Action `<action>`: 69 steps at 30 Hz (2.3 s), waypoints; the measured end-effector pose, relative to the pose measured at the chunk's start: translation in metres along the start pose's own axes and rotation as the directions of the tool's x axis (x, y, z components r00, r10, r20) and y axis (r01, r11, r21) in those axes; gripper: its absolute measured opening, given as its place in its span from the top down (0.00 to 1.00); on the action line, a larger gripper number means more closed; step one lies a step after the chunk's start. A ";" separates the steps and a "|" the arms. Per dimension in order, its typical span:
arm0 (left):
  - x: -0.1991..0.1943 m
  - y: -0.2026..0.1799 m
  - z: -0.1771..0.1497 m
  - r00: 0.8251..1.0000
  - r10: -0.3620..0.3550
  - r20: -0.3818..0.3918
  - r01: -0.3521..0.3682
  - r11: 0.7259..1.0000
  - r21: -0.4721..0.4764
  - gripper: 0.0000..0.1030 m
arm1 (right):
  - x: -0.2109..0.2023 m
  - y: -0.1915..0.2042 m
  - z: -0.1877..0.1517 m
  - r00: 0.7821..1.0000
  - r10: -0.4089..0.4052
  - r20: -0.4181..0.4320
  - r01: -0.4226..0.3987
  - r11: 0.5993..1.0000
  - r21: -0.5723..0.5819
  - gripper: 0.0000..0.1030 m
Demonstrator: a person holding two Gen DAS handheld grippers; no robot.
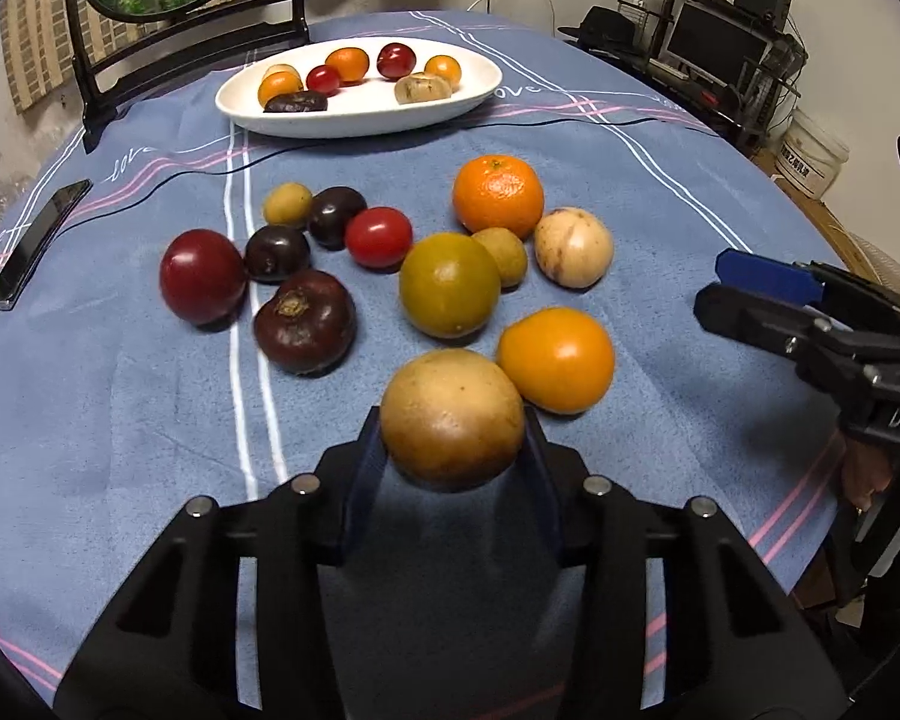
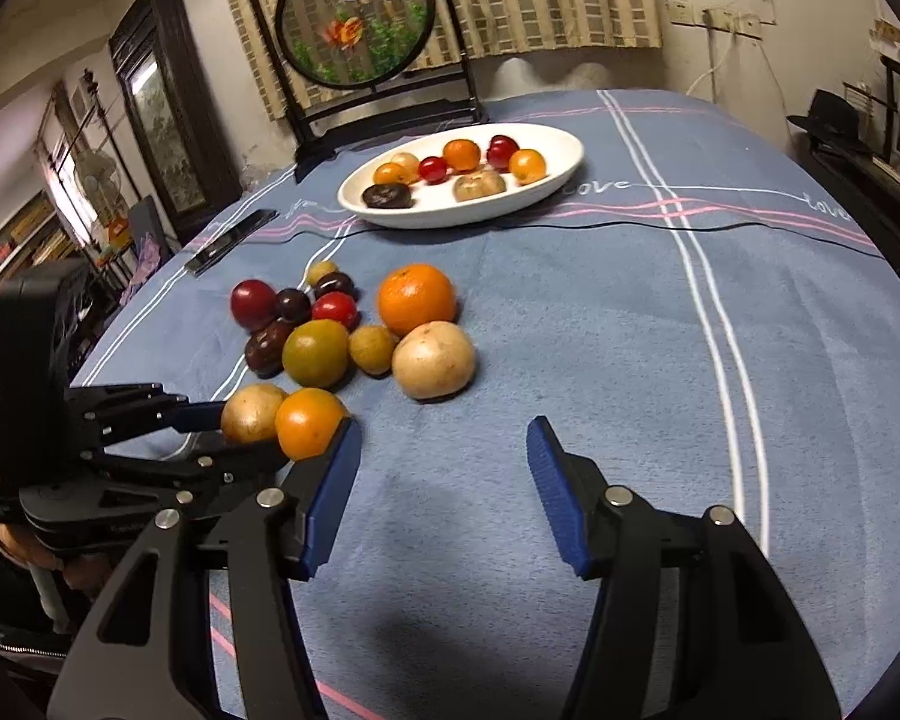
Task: Organize fruits
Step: 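Grasp a brown potato with the left tool while the right tool grasps an orange, then carry potato and orange to the plate and open both tools to release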
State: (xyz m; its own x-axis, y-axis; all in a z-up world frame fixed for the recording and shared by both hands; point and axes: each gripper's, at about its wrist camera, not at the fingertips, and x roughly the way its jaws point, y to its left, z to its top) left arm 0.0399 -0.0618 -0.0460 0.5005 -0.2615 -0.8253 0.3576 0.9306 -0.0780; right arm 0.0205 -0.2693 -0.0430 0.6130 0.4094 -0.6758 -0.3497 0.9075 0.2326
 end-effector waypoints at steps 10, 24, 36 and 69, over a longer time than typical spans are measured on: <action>-0.023 0.036 -0.004 0.999 0.033 0.038 -0.030 0.997 -0.072 0.57 | 0.021 0.047 0.002 0.996 0.039 -0.078 -0.049 0.990 -0.130 0.43; -0.029 0.059 -0.010 0.998 0.040 0.047 -0.034 0.993 -0.117 0.57 | 0.057 0.078 0.006 0.988 -0.056 -0.147 0.023 0.977 -0.212 0.62; -0.032 0.072 0.038 0.993 0.095 0.072 -0.089 0.993 -0.081 0.57 | 0.023 0.026 0.057 0.991 -0.137 -0.006 0.135 0.982 -0.128 0.62; 0.082 0.112 0.207 0.984 0.163 0.065 -0.152 0.978 -0.144 0.47 | 0.175 -0.002 0.190 0.964 -0.264 0.027 0.264 0.940 -0.218 0.60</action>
State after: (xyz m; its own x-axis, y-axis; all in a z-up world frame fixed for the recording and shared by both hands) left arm 0.2839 -0.0318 -0.0063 0.6025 -0.1226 -0.7886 0.1596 0.9867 -0.0314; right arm 0.2631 -0.1817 -0.0283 0.7024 0.1572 -0.6942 -0.3214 0.9403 -0.1123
